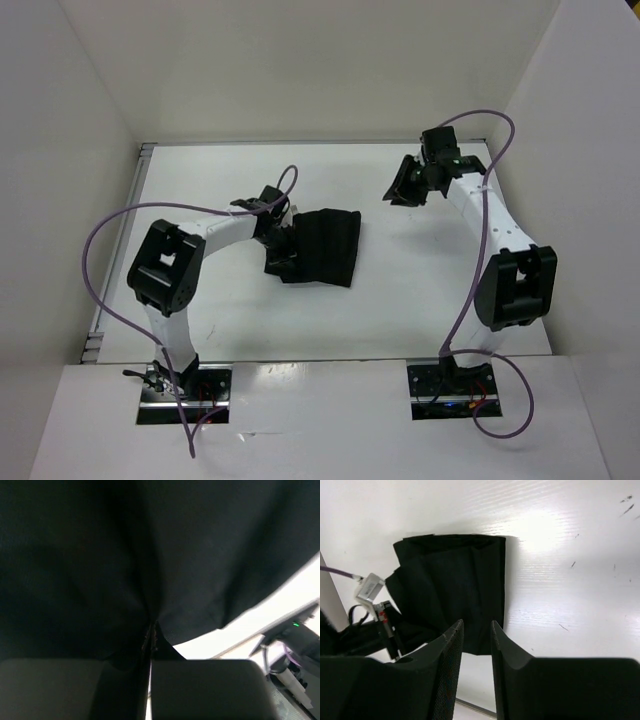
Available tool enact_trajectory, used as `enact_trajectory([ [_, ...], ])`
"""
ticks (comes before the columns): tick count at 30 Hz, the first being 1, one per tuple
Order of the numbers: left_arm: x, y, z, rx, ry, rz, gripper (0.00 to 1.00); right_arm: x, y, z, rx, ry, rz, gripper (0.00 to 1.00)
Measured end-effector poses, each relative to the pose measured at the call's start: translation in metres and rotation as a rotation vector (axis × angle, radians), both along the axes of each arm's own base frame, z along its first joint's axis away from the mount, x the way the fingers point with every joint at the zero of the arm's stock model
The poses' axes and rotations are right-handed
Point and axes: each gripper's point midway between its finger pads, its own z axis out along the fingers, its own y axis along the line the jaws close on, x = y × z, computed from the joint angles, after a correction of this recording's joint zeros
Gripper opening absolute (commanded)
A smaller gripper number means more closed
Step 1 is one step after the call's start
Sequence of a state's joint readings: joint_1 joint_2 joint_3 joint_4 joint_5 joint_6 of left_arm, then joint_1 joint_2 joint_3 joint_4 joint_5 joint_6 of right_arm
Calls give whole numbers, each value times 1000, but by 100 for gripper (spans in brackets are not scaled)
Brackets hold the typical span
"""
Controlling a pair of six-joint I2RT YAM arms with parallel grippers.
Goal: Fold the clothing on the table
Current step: Fold the skirt
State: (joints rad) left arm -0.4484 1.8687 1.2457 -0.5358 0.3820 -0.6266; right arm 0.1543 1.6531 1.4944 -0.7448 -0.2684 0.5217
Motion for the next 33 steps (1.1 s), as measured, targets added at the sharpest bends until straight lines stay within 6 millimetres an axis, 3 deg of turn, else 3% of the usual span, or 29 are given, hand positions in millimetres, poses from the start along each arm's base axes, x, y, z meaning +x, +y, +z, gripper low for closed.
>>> enact_trajectory([
  [3, -6, 6, -26, 39, 48, 4, 0, -6, -3, -2, -2, 12, -5, 34],
  [8, -9, 2, -29, 14, 78, 0, 0, -13, -8, -4, -14, 30, -6, 34],
  [11, -6, 0, -25, 14, 77, -1, 19, -17, -13, 5, -20, 10, -9, 35],
  [12, -3, 0, -22, 18, 67, -2, 45, -18, -17, 9, -22, -1, -14, 39],
  [13, 2, -1, -17, 22, 44, -8, 53, -18, -21, 14, -24, -14, -18, 44],
  [16, 24, -7, 17, 2, -56, 7, 59, -20, -28, 23, -29, -43, -22, 50],
  [19, 49, -3, 80, -54, -224, 50, 64, -23, -38, 24, -29, -53, -31, 51],
  [23, 68, 31, 169, -87, -480, 163, 68, -33, -63, 13, -30, -29, -79, 54],
  [26, 65, 56, 207, -71, -608, 243, 68, -44, -84, 4, -38, -10, -131, 54],
  [29, 53, 73, 204, -31, -630, 286, 69, -51, -93, 6, -38, -19, -160, 60],
  [33, 31, 97, 155, 57, -534, 344, 69, -61, -102, 12, -38, -45, -190, 60],
])
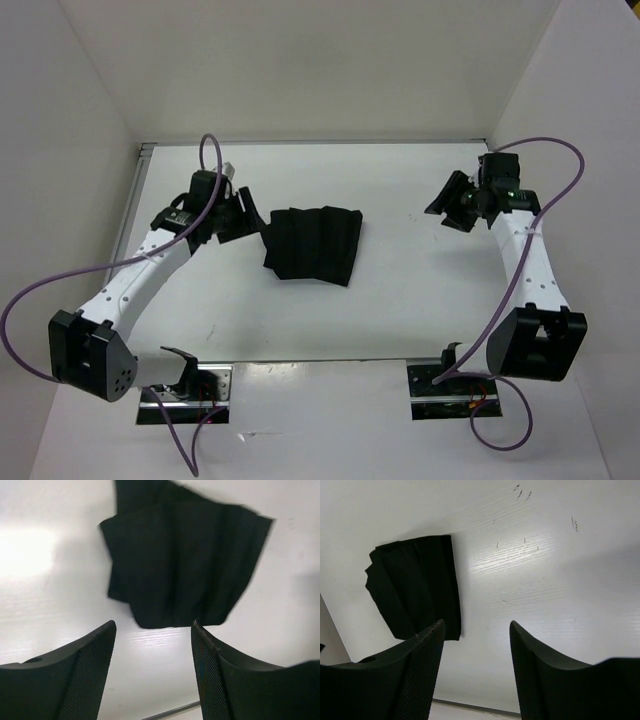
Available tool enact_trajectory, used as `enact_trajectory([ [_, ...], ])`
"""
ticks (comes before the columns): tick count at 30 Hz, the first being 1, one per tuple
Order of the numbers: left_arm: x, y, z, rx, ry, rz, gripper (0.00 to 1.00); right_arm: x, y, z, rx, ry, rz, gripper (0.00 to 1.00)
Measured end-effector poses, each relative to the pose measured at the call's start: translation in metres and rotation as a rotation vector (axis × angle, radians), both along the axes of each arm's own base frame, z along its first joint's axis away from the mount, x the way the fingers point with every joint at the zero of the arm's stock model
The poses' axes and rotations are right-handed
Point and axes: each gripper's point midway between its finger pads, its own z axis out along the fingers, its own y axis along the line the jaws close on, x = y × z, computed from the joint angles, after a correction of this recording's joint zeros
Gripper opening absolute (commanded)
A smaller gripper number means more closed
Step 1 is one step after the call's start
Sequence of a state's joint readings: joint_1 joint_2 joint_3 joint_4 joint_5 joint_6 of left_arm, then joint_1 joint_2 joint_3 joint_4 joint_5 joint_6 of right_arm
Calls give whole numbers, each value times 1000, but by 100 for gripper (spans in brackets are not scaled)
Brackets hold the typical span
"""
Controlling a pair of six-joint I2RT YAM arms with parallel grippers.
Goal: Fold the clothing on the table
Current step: Fold the skirt
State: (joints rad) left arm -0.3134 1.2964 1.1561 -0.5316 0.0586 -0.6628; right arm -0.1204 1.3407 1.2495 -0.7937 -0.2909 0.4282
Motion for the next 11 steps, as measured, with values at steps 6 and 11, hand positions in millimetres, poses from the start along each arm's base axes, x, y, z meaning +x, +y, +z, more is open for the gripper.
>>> enact_trajectory([
  [6, -15, 25, -41, 35, 112, 83, 75, -8, -6, -9, 4, 21, -22, 60],
  [11, -11, 30, -39, 35, 100, 99, 76, -12, -6, -16, 6, 43, -23, 61],
])
